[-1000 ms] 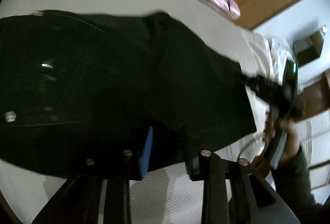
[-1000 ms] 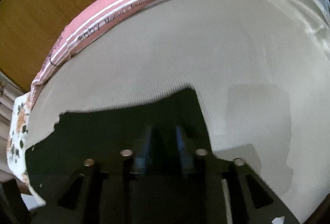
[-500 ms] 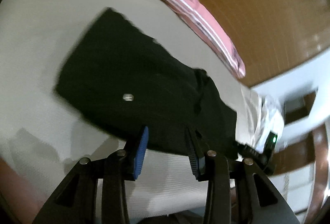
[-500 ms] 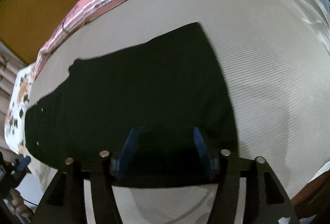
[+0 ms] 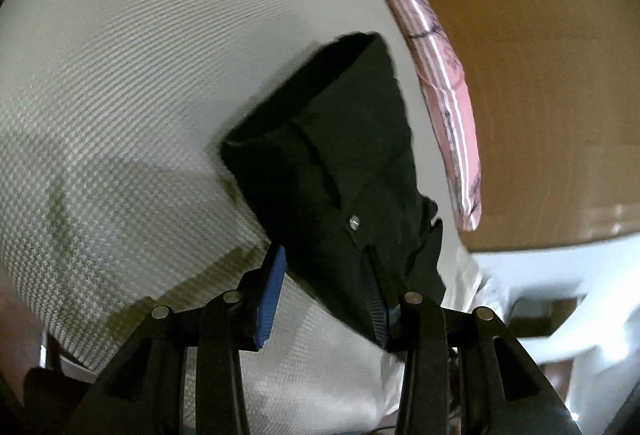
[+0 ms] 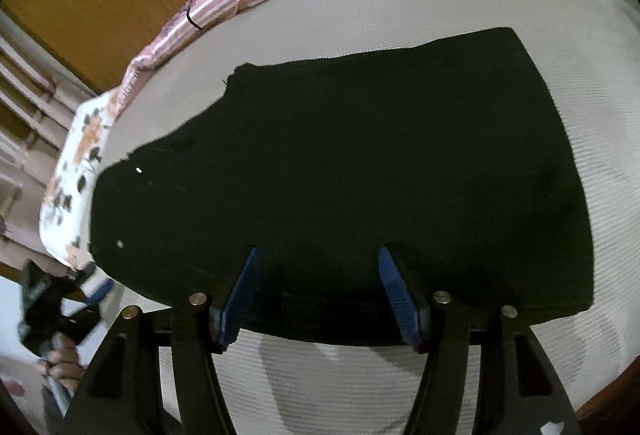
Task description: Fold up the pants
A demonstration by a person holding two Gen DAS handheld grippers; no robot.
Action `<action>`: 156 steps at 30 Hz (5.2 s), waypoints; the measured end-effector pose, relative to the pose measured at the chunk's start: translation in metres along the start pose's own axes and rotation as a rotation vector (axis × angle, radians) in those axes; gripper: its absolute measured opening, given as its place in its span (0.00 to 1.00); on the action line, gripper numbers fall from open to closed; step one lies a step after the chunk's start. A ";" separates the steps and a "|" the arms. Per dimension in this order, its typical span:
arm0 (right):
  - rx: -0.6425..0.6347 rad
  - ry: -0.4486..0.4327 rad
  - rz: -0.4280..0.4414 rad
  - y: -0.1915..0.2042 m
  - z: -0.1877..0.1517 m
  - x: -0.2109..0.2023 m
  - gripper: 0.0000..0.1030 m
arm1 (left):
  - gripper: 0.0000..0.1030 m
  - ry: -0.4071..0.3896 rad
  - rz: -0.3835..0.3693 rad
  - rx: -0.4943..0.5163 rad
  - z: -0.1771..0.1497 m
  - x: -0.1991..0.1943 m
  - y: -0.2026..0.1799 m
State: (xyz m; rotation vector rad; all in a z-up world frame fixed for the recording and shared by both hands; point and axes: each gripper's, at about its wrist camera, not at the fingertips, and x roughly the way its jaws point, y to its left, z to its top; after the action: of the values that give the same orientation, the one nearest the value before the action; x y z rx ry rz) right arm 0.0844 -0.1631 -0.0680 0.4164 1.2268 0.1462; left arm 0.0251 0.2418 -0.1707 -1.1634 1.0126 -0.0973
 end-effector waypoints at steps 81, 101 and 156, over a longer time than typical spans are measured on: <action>0.212 -0.032 0.318 -0.146 0.063 -0.022 0.58 | 0.52 0.205 0.132 0.915 -0.157 0.155 -0.254; 0.107 -0.055 0.340 -0.101 0.083 -0.016 0.10 | 0.53 0.149 0.285 0.807 -0.113 0.167 -0.204; 0.223 -0.159 -0.060 -0.145 0.007 -0.066 0.20 | 0.55 0.205 0.374 1.212 -0.209 0.200 -0.226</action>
State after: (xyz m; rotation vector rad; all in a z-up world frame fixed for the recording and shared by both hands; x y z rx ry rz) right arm 0.0527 -0.3189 -0.0636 0.5732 1.1011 -0.0752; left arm 0.0886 -0.1165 -0.1192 0.1440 1.0626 -0.4638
